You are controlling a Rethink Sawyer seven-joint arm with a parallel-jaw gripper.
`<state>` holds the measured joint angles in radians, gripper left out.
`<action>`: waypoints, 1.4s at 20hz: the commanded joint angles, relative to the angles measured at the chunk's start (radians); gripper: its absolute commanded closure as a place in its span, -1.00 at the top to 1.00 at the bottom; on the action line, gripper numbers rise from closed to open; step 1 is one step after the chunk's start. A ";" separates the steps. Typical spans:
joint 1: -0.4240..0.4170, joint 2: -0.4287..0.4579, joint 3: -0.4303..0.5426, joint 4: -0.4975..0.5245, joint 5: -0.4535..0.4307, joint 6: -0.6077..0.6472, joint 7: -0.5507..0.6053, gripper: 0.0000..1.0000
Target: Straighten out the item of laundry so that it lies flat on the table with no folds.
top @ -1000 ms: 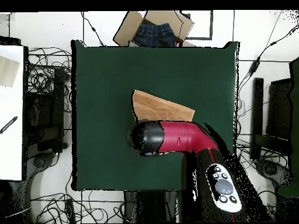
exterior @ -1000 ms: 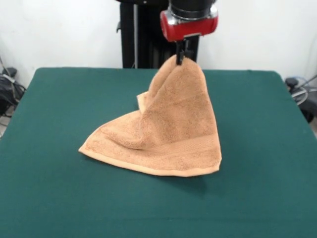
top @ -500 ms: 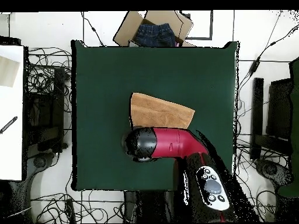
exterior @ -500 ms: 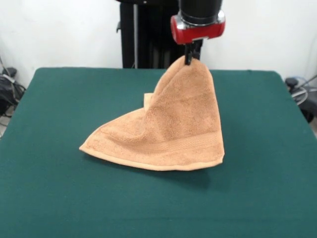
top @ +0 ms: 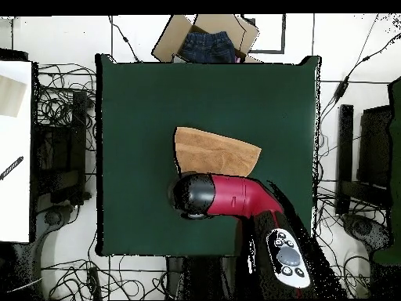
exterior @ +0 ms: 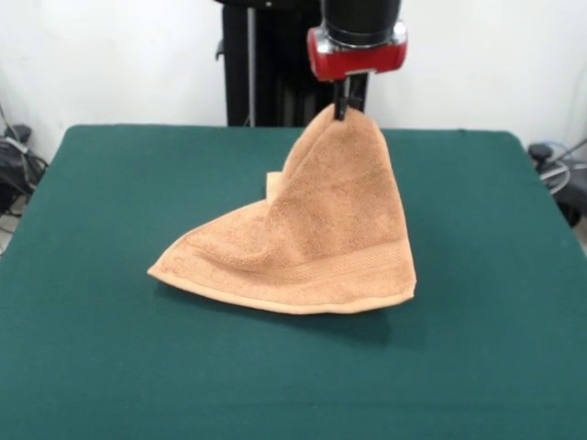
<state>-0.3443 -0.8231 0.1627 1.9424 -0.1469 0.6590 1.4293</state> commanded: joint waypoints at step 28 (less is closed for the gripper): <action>0.343 0.297 -0.208 -0.006 0.178 -0.307 0.535 -1.00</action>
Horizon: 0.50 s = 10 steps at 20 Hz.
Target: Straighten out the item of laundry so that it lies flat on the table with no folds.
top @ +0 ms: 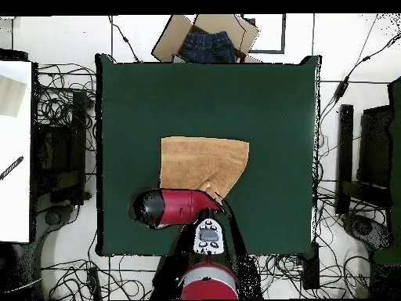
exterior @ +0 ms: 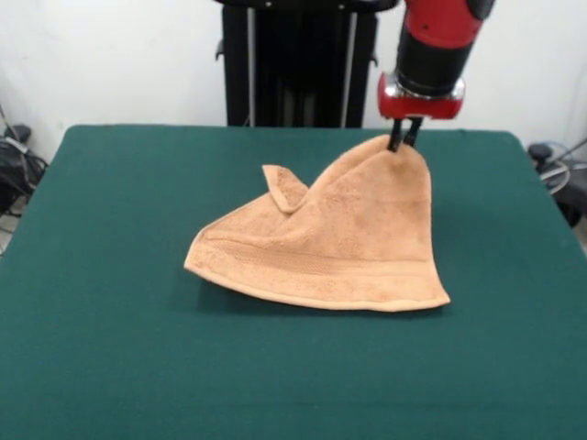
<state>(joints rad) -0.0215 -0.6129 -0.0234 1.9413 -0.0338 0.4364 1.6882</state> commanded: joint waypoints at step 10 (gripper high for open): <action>0.071 0.105 -0.051 0.009 0.104 -0.150 0.299 1.00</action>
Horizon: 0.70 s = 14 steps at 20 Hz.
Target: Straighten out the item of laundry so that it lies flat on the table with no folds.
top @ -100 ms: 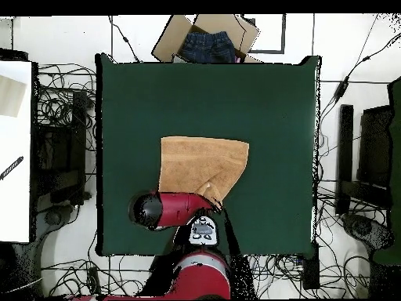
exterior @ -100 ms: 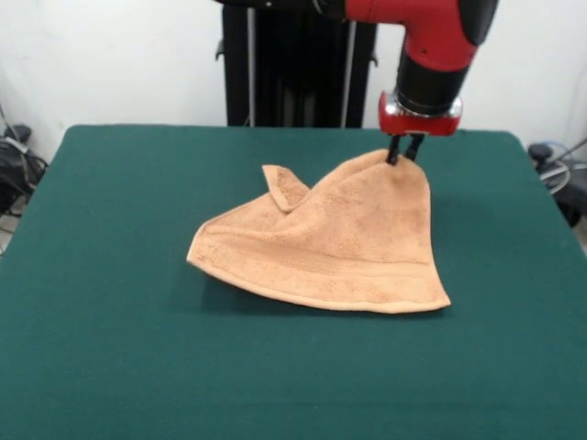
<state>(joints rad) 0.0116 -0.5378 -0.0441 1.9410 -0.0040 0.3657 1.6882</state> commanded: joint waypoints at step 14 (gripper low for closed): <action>0.060 0.015 -0.042 0.043 0.123 -0.109 0.290 1.00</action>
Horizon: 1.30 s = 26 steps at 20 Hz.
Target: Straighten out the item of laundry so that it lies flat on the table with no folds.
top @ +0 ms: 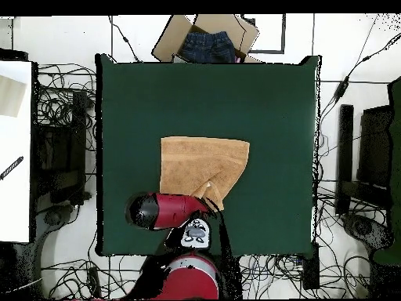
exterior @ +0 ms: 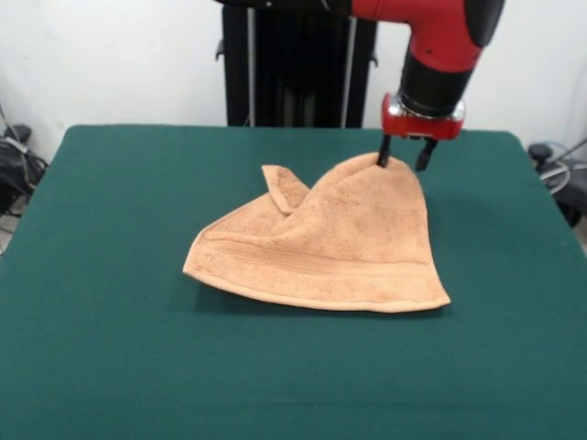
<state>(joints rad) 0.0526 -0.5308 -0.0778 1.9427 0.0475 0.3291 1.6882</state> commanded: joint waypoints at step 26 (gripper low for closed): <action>-0.081 -0.273 -0.015 -0.077 -0.005 0.420 0.151 1.00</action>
<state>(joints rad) 0.0104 -0.9053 -0.1376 1.9294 0.0518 0.8924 1.6882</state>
